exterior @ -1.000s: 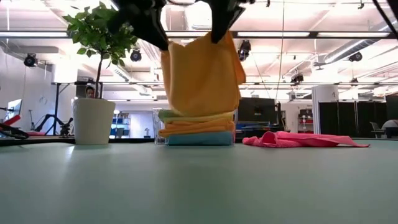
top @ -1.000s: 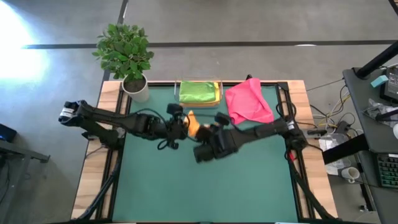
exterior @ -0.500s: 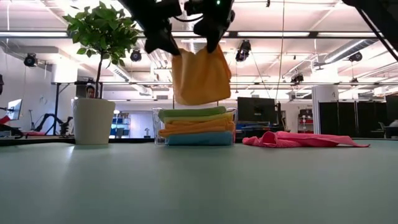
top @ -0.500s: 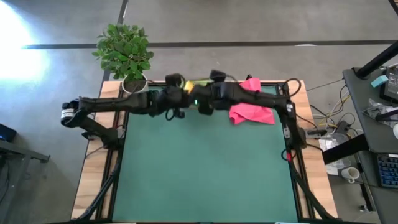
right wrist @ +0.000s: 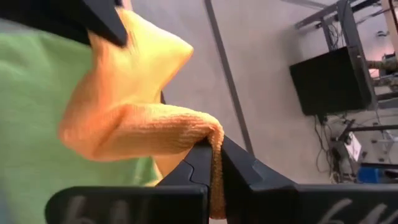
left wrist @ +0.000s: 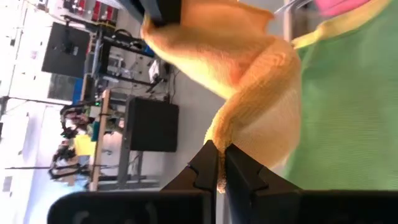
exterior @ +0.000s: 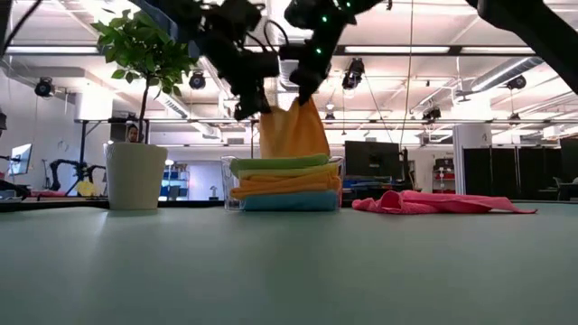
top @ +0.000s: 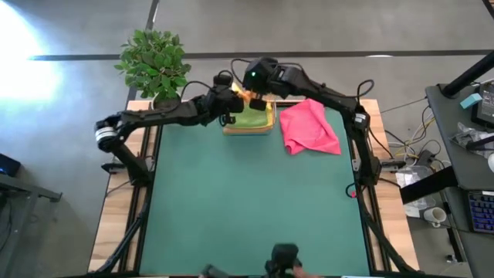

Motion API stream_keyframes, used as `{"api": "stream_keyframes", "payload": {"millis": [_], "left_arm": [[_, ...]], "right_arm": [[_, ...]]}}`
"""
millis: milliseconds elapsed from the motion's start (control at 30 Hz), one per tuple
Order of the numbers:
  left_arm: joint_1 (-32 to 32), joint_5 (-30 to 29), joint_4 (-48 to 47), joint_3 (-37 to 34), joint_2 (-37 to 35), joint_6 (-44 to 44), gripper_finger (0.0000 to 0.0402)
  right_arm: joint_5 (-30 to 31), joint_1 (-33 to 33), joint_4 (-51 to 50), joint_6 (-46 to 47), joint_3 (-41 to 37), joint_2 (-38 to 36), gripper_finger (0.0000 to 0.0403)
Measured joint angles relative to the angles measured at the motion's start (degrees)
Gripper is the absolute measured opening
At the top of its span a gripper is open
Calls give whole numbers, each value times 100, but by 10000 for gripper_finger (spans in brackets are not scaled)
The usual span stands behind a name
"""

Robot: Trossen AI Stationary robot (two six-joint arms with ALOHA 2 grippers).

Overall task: Fold microfiber towels
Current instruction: Put the folded orange microfiber towel into the transparent bin

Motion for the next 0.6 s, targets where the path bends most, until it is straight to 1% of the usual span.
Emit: {"api": "stream_keyframes", "payload": {"millis": [100,200,300,367,433,533,600], "left_arm": [[180,-31,259,127,309,236,0],[326,-220,469,300,567,620,0],[461,-326,612,481,705,888,0],[520,-330,599,582,749,889,0],[539,-333,394,616,760,860,0],[532,-328,-169,593,764,814,0],[496,-321,-600,570,764,576,0]], "right_arm": [[-242,-291,239,-420,-62,12,8],[-620,-563,504,-794,-94,19,8],[-1031,-774,865,-1162,-171,23,8],[-1306,-897,954,-1242,-215,23,8],[-1621,-979,963,-1244,-338,23,8],[-2058,-1052,784,-1190,-615,24,8],[-2208,-1044,662,-1104,-857,25,8]]}}
